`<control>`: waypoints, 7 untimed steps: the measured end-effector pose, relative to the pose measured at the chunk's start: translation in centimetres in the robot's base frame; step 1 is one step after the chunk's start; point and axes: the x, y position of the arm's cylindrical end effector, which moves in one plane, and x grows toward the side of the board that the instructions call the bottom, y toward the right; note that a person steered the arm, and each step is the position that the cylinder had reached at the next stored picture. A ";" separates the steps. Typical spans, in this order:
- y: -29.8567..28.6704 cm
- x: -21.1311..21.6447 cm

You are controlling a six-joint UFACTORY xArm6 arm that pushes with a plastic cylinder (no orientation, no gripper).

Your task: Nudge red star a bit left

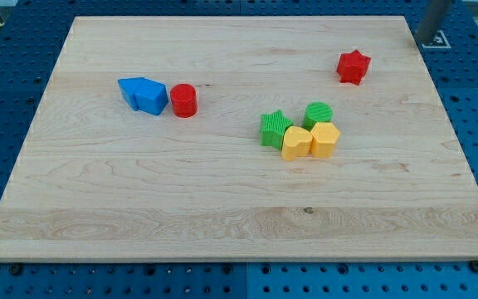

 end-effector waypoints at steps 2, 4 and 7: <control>-3.4 2.7; -7.4 3.0; -16.8 4.9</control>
